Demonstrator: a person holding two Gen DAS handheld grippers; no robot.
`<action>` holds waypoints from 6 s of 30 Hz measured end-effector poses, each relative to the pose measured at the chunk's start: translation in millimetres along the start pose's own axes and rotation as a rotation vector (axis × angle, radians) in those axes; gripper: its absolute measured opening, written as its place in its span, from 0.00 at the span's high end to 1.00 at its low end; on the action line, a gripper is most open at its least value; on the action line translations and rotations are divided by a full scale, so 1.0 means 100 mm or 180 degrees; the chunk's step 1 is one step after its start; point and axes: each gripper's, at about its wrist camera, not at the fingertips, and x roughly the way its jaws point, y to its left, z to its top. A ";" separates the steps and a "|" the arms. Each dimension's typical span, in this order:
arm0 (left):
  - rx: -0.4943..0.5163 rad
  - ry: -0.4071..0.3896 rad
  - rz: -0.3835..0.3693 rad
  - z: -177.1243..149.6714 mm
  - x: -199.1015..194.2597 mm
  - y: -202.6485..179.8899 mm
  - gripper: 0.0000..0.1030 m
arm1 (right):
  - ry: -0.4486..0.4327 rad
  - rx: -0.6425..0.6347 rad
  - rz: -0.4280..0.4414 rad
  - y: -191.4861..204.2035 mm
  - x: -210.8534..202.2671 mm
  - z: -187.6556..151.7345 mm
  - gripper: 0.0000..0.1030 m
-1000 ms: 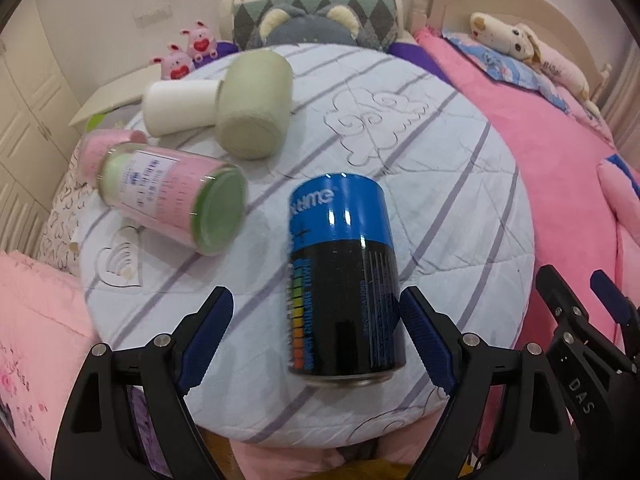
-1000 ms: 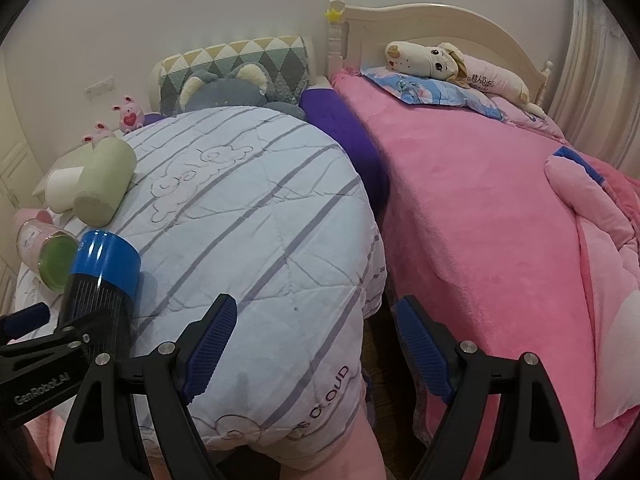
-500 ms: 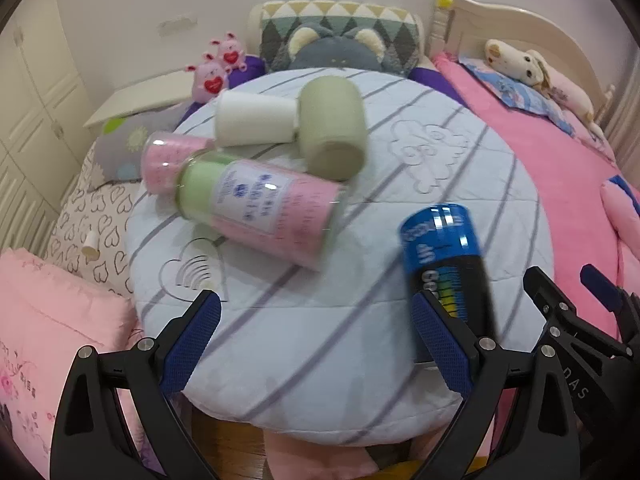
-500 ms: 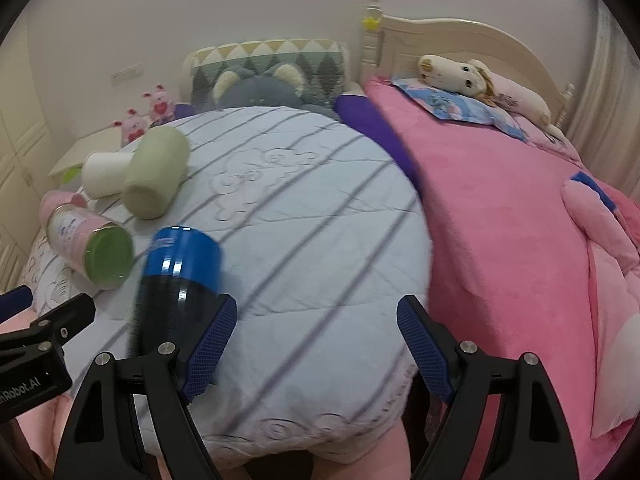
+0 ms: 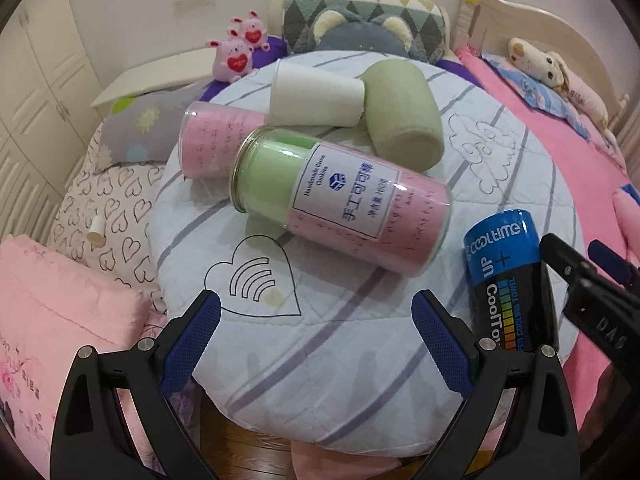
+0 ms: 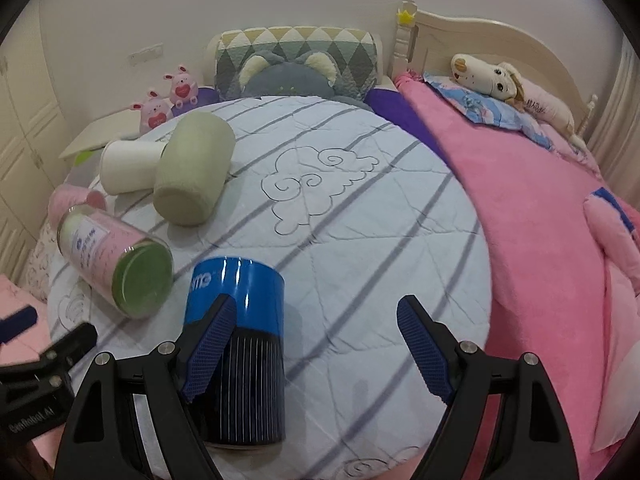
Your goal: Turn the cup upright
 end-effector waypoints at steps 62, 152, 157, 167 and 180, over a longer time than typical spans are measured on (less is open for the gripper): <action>-0.0233 0.0285 0.0102 -0.02 0.32 0.29 0.05 | 0.0616 -0.0325 0.0952 0.35 0.58 0.05 0.31; -0.0062 -0.0107 0.0057 -0.28 -0.24 -0.35 0.05 | -0.0060 -0.0715 0.0678 -0.24 -0.37 -0.03 0.20; -0.0009 -0.0279 0.0040 -0.38 -0.41 -0.56 0.05 | -0.0281 -0.0633 0.0661 -0.43 -0.51 -0.14 0.20; 0.0079 -0.0770 -0.0037 -0.69 -0.72 -0.96 0.05 | -0.0839 -0.0446 0.0708 -0.76 -0.73 -0.47 0.20; 0.0165 -0.1679 0.0066 -1.04 -0.98 -1.14 0.05 | -0.1593 -0.0439 0.0470 -0.93 -0.84 -0.83 0.20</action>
